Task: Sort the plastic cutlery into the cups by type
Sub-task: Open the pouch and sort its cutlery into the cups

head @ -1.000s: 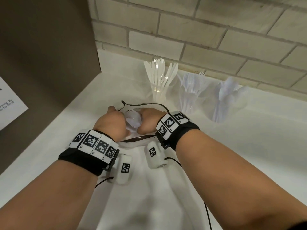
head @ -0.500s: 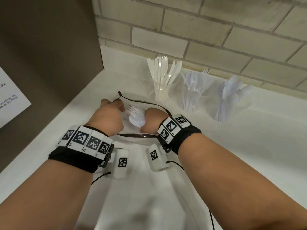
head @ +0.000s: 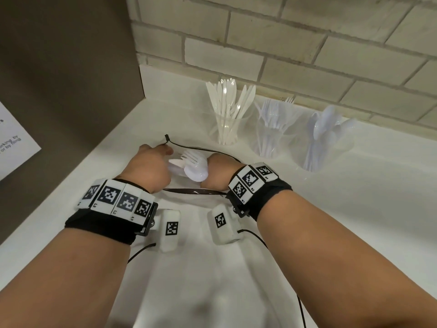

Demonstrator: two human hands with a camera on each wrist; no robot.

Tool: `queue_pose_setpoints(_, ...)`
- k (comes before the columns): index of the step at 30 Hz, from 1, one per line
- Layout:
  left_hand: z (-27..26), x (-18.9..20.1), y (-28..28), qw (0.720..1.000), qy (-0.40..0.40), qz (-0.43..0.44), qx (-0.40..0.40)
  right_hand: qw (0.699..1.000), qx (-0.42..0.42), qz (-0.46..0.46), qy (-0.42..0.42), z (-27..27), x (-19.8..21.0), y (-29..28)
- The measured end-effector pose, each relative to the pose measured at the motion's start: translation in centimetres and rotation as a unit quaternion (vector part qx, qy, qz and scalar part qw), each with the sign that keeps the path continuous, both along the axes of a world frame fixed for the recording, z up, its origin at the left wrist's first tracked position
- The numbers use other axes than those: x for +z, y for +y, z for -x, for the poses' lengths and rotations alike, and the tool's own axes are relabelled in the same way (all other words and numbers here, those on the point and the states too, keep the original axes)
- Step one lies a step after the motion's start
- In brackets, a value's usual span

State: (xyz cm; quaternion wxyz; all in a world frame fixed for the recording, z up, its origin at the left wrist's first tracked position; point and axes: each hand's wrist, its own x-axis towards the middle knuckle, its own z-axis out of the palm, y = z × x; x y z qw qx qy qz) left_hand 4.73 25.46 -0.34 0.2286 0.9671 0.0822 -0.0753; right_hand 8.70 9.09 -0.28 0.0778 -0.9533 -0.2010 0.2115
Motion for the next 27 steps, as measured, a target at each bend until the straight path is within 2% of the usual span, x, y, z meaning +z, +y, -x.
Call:
queue_pose_setpoints(8, 0.0, 0.2, 0.1, 1.0, 0.001, 0.017, -0.014, 0.999, 0.036, -0.023, 0.0, 0.4, 0.6, -0.3)
queue_pose_setpoints(12, 0.1, -0.1, 0.1, 1.0, 0.012, 0.02, -0.009, 0.999, 0.031, -0.002, 0.014, 0.6, 0.5, -0.2)
queue_pose_setpoints(18, -0.3, -0.9, 0.3, 1.0, 0.016, 0.024, -0.008, 0.998, 0.004, -0.048, 0.05, 0.8, 1.5, -1.0)
queue_pose_setpoints(22, -0.4, -0.9, 0.2, 0.999, 0.028, 0.024, -0.013, 0.984, -0.036, -0.16, 0.066, 1.2, 2.7, -1.8)
queue_pose_setpoints(27, 0.1, -0.9, -0.3, 0.998, 0.035, 0.005, -0.053, 0.934, -0.11, -0.331, 0.082, 1.0, 3.5, -2.4)
